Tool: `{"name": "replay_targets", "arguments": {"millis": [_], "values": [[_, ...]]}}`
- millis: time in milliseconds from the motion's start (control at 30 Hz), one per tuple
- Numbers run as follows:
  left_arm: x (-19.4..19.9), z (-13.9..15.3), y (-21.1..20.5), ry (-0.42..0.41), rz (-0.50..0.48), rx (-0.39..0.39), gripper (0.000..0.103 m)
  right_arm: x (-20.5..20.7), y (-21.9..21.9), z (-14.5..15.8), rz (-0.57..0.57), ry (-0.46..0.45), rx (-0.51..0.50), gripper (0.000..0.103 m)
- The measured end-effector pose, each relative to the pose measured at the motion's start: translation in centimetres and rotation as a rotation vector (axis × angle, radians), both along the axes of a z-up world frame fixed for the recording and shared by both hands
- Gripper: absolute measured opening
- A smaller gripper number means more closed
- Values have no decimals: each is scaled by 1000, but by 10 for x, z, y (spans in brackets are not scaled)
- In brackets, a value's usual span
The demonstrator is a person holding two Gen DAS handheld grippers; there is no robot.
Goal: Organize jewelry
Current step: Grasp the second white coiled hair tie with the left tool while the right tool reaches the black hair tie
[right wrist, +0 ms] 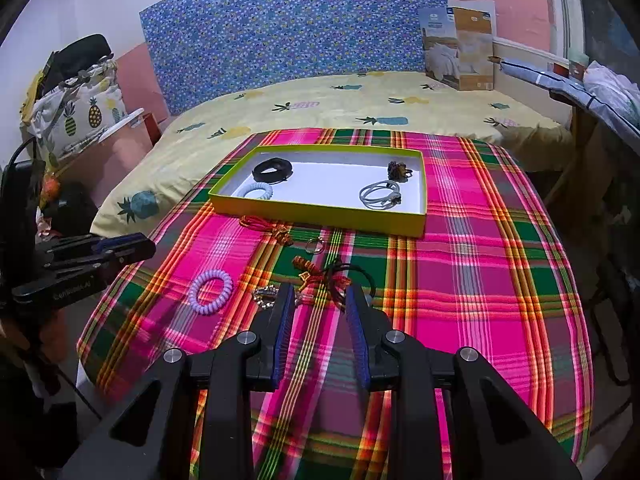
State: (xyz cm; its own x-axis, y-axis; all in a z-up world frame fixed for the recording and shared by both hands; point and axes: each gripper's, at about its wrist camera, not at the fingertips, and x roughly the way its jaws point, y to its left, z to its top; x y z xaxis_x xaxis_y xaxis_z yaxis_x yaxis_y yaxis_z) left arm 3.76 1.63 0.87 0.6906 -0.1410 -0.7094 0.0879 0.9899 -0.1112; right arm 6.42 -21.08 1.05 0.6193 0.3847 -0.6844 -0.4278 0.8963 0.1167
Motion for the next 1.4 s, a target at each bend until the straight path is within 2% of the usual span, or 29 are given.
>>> {"name": "replay_targets", "arguments": {"millis": [400,900,1400], "values": [[5,-14,-7,43,-17,4,21,1,-2,-5,-3,10,-4,27],[23,-48,-13,132,-26,18,21,25,2,-42,6,57,-79,27],[27,-54,-21,120,-46,67,23,53,10,-67,34,104,-148,27]]}}
